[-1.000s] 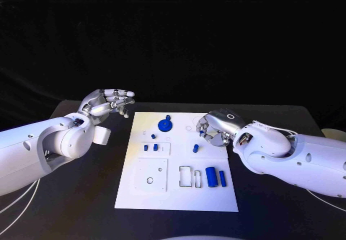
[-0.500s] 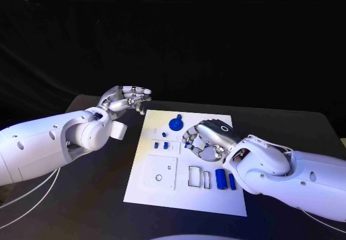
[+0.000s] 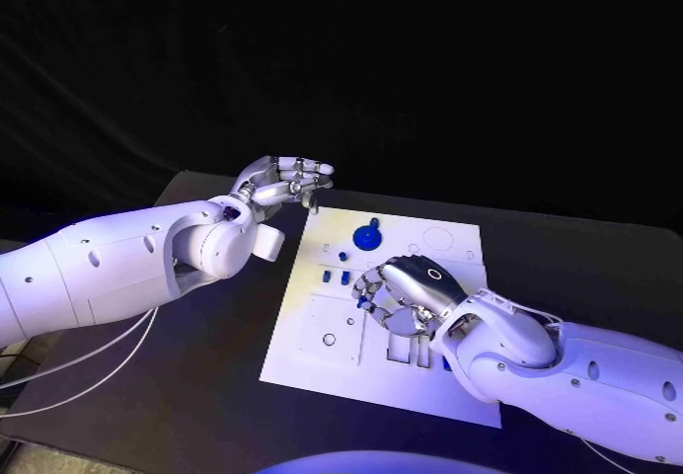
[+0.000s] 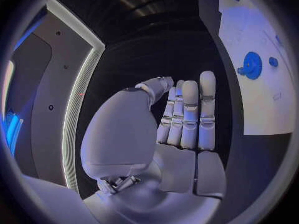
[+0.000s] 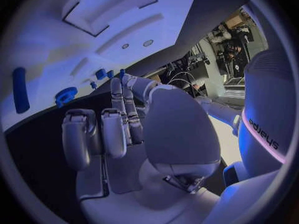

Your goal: Assemble the parts on the task board

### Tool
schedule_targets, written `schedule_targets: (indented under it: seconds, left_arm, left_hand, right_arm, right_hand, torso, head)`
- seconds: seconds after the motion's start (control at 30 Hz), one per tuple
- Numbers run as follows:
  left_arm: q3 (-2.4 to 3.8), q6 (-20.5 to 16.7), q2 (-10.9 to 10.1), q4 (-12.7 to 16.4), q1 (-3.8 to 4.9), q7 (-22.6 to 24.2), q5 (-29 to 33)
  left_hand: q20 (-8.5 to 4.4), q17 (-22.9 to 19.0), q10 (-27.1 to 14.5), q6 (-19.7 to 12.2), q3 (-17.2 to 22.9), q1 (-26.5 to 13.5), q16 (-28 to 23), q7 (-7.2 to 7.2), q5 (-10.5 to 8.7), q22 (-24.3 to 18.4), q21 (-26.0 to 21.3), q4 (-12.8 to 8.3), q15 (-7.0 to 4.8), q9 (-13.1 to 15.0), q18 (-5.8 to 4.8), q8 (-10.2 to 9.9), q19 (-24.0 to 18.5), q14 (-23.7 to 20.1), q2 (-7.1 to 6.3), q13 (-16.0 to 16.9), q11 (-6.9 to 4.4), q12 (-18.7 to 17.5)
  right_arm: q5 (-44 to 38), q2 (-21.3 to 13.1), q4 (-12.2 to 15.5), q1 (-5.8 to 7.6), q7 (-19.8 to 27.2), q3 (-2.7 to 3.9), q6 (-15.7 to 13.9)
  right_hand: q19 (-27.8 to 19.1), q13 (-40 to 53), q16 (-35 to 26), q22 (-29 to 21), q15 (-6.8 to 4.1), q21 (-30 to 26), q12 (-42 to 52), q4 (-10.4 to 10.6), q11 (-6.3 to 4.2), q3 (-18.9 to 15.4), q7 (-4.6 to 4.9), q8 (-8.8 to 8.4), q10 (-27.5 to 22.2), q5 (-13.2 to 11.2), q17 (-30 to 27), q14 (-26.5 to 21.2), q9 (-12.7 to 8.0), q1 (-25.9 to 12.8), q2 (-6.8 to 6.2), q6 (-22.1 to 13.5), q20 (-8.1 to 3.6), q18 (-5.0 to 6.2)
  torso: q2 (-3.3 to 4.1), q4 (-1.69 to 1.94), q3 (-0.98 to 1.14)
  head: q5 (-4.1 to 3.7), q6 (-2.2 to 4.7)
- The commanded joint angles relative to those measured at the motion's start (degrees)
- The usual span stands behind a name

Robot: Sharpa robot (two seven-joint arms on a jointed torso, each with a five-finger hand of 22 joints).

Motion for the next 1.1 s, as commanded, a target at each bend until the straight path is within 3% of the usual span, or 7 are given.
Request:
schedule_targets:
  seconds: [0.03, 0.37, 1.1]
  left_arm:
    - [0.04, -0.5, 0.4, 0.0, 0.09, 0.2, 0.6]
    - [0.04, -0.4, 1.0, 0.0, 0.11, 0.1, 0.6]
    - [0.04, 0.4, 1.2, -0.1, 0.11, -0.3, 0.6]
  left_hand:
    - [-0.37, -0.1, -0.4, 0.1, 0.0, 0.1, -0.2, 0.27, 0.33, -0.1, -0.4, -0.2, 0.05, 0.0, 0.81, 0.2, 0.1, -0.5, 0.34, 0.1, 0.12, 0.2]
    - [-0.36, -0.1, -0.5, 0.2, -0.1, 0.0, -0.2, 0.26, 0.33, -0.1, -0.4, -0.2, 0.06, 0.0, 0.8, 0.2, 0.1, -0.5, 0.35, 0.1, 0.13, 0.2]
    - [-0.36, -0.1, -0.5, 0.2, -0.1, 0.0, -0.2, 0.26, 0.33, -0.1, -0.4, -0.2, 0.06, 0.0, 0.8, 0.2, 0.1, -0.5, 0.35, 0.1, 0.13, 0.2]
  right_arm:
    - [-0.9, 0.7, -0.8, -0.6, 1.1, -0.06, -0.3]
    - [-1.5, 2.9, -3.4, -2.22, 0.4, -0.24, -0.2]
    - [-2.2, 3.9, -4.4, -3.05, -0.1, -0.37, 2.3]
  right_hand:
    - [3.7, 0.1, -0.1, 12.4, -0.35, 0.1, 0.2, -0.3, -1.05, -0.1, -0.1, 0.22, 1.0, 0.2, -0.1, 2.3, 0.1, -0.4, 0.2, 0.3, -0.45, -1.0]
    - [3.7, 0.0, -0.1, 12.4, -0.35, 0.0, 0.1, -0.3, -1.04, -0.1, -0.09, 0.2, 1.0, 0.3, -0.1, 2.3, 0.1, -0.4, 0.22, 0.3, -0.45, -0.97]
    - [3.7, 0.0, -0.2, 12.4, -0.3, 0.0, 0.0, -0.3, -0.99, -0.1, -0.05, 0.19, 0.9, 0.1, -0.3, 2.3, 0.1, -0.7, 0.25, 0.2, -0.43, -0.96]
  torso:
    - [0.08, -0.05, 0.08]
    - [0.12, 0.0, 0.14]
    - [0.1, -0.07, 0.16]
  head:
    - [0.52, -0.32]
    - [1.3, -0.99]
    - [1.6, -1.47]
